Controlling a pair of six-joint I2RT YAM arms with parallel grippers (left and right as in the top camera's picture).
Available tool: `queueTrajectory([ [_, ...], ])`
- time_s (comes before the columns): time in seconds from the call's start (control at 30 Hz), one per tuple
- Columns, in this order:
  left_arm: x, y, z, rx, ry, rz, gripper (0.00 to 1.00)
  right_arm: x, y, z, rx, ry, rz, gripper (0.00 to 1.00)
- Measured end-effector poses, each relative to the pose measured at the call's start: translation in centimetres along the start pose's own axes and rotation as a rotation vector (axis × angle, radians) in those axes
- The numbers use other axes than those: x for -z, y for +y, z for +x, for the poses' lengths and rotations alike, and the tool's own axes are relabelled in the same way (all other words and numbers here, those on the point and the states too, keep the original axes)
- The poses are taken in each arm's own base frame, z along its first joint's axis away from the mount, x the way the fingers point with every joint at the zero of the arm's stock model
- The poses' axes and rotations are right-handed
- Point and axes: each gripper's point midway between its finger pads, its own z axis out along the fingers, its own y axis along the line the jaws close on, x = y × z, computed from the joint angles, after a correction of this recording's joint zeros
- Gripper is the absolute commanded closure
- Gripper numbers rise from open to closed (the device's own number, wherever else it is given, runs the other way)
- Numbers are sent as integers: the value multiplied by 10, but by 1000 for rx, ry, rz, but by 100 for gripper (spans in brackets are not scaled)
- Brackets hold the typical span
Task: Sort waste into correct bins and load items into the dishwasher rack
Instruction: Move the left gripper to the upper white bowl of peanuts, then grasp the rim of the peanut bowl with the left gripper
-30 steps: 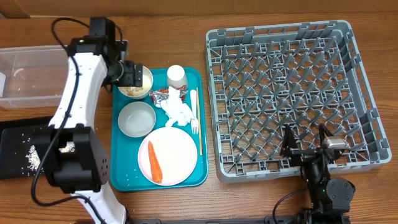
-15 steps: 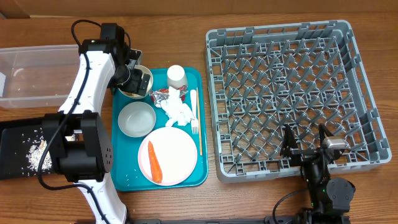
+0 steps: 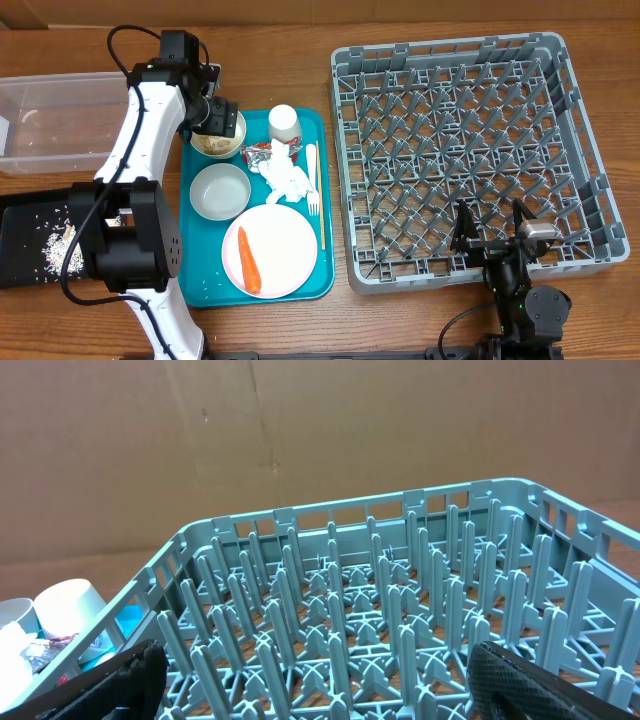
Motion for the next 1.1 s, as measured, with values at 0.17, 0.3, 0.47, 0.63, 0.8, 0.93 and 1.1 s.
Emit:
queueTrajectory([
  [0.17, 0, -15, -9, 28, -33, 21, 8, 0, 0, 0, 1, 0, 0, 0],
  [0.3, -3, -27, -13, 64, -45, 30, 8, 0, 0, 0, 0, 0, 0, 0],
  [0.47, -15, -31, -9, 112, -19, 27, 12, 0, 0, 0, 0, 0, 0, 0],
  [0.63, -22, -30, -7, 131, -4, 22, 12, 0, 0, 0, 0, 0, 0, 0],
  [0.8, -24, -32, -10, 130, -17, 21, 12, 0, 0, 0, 0, 0, 0, 0],
  [0.93, -30, -39, -12, 118, -19, 26, 13, 0, 0, 0, 1, 0, 0, 0],
  [1.1, -42, -50, -10, 97, -6, 31, 17, 0, 0, 0, 0, 0, 0, 0],
])
